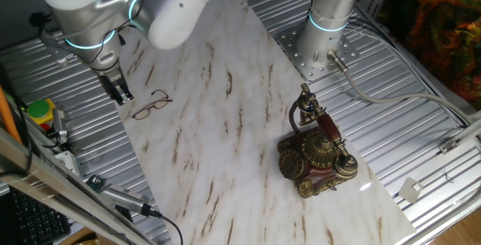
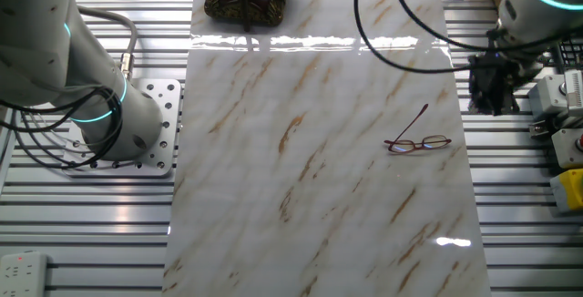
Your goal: Unfold the leg of the glasses (with one hand)
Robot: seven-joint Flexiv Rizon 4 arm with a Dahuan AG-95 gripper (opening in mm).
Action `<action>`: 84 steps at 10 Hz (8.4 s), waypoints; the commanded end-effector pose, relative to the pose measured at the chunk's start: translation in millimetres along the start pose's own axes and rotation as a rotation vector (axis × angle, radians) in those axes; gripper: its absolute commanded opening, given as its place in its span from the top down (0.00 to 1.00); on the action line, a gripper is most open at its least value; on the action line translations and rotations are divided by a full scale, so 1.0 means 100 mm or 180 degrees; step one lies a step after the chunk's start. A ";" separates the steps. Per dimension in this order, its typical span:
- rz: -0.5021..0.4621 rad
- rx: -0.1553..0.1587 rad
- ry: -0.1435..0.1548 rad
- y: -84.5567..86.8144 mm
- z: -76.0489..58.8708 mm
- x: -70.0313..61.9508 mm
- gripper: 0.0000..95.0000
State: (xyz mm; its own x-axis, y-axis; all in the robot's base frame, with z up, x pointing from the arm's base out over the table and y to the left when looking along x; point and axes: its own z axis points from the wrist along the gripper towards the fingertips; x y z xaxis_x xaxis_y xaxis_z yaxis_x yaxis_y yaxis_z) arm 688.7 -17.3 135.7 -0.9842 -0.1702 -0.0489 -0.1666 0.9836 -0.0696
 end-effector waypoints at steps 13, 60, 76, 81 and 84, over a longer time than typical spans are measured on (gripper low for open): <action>0.0688 -0.0071 -0.0057 0.62 0.03 0.50 1.00; 0.0668 0.0306 -0.0497 0.35 0.59 1.38 1.00; 0.0679 0.0293 -0.0601 0.23 0.71 1.24 1.00; 0.0701 0.0283 -0.0625 0.22 0.76 1.23 1.00; 0.0703 0.0284 -0.0630 0.22 0.78 1.23 1.00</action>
State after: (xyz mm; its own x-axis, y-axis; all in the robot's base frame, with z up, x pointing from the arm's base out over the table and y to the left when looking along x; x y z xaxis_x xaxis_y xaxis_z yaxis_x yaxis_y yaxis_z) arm 568.2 -22.2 49.5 -0.9637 0.0308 -0.2651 0.0656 0.9902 -0.1234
